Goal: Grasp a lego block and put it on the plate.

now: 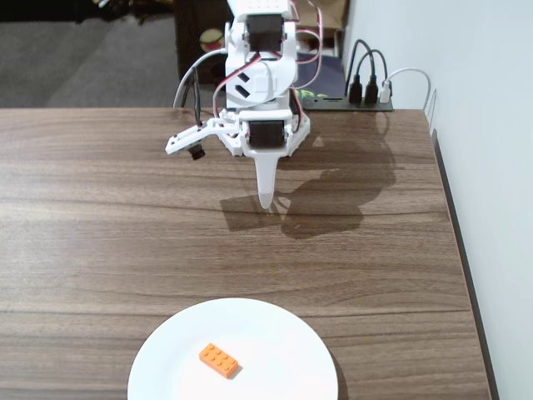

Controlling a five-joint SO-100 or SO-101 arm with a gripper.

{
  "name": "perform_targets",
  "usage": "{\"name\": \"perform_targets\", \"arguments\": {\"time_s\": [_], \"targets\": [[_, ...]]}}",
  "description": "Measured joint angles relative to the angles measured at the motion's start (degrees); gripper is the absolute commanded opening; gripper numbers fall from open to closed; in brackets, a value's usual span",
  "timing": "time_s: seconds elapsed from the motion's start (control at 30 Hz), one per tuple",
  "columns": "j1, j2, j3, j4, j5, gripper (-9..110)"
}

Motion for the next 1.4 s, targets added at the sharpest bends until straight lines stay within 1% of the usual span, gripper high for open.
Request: {"name": "perform_targets", "arguments": {"time_s": [0.63, 0.9, 1.03, 1.4], "targets": [[-0.5, 14.9, 3.1, 8.3, -0.4, 1], [-0.6, 16.9, 3.5, 9.7, -0.4, 1], [-0.5, 20.9, 4.1, 11.5, -0.4, 1], [-0.5, 21.3, 4.1, 11.7, -0.4, 1]]}}
